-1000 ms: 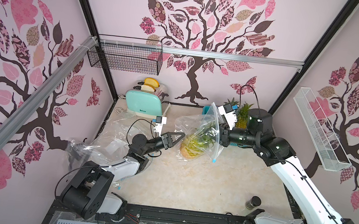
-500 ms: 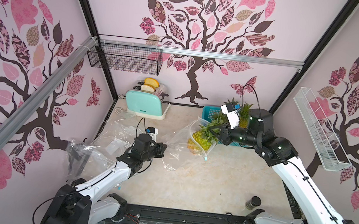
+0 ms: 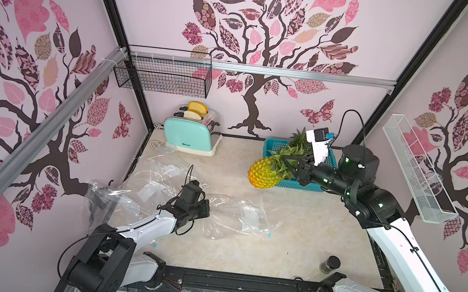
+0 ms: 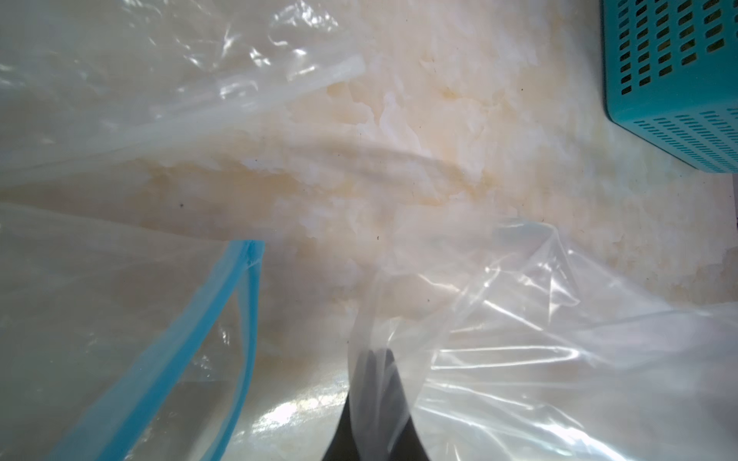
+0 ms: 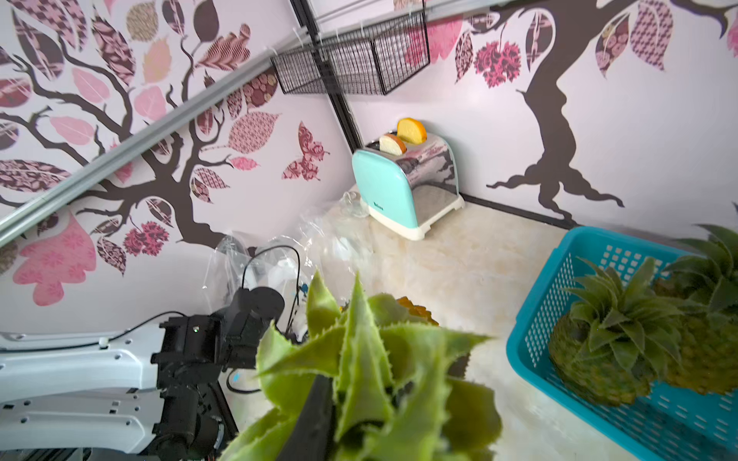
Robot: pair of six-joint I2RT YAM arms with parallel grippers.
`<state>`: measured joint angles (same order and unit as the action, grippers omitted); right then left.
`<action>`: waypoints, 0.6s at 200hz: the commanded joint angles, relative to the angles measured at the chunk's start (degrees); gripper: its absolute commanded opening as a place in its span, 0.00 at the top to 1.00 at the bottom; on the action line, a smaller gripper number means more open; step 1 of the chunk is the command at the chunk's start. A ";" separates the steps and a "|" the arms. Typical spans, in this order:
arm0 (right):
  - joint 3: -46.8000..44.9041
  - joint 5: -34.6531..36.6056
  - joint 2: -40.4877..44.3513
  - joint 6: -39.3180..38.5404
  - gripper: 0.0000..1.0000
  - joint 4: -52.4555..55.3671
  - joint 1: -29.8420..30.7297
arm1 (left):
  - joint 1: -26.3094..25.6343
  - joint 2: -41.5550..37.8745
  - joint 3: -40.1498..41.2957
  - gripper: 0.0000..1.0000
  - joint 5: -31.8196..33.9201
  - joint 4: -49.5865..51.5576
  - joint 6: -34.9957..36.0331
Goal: Open the zip-top bag and take out the pineapple
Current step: Place the zipper food storage bag at the center of the board.
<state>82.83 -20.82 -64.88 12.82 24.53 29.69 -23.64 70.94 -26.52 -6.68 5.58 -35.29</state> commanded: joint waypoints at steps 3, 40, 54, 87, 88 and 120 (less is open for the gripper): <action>0.84 -1.64 -0.23 2.79 1.00 -10.00 -0.12 | -0.44 -0.71 0.43 1.00 0.93 -1.32 -1.53; 3.39 3.83 -0.97 -0.76 1.00 -4.52 -0.16 | -0.36 -1.03 -3.26 1.00 3.49 -0.42 -1.78; 2.98 6.26 -0.52 -1.93 1.00 -2.99 -0.12 | 0.41 -1.15 -7.44 1.00 3.90 0.60 -0.29; 2.49 10.30 0.19 -4.23 1.00 0.25 -0.08 | 4.85 0.36 -25.95 1.00 6.61 14.28 9.47; 2.46 10.42 0.24 -4.35 1.00 0.34 -0.08 | 4.97 0.44 -26.70 1.00 6.69 14.67 9.94; 0.70 12.78 0.97 -5.52 1.00 1.29 -0.09 | 10.20 5.11 -45.36 0.96 12.58 30.20 24.72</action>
<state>82.87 -10.98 -66.54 9.06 28.67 29.69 -16.64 72.64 -61.30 -0.30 21.45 -24.45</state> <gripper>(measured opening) 0.193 0.047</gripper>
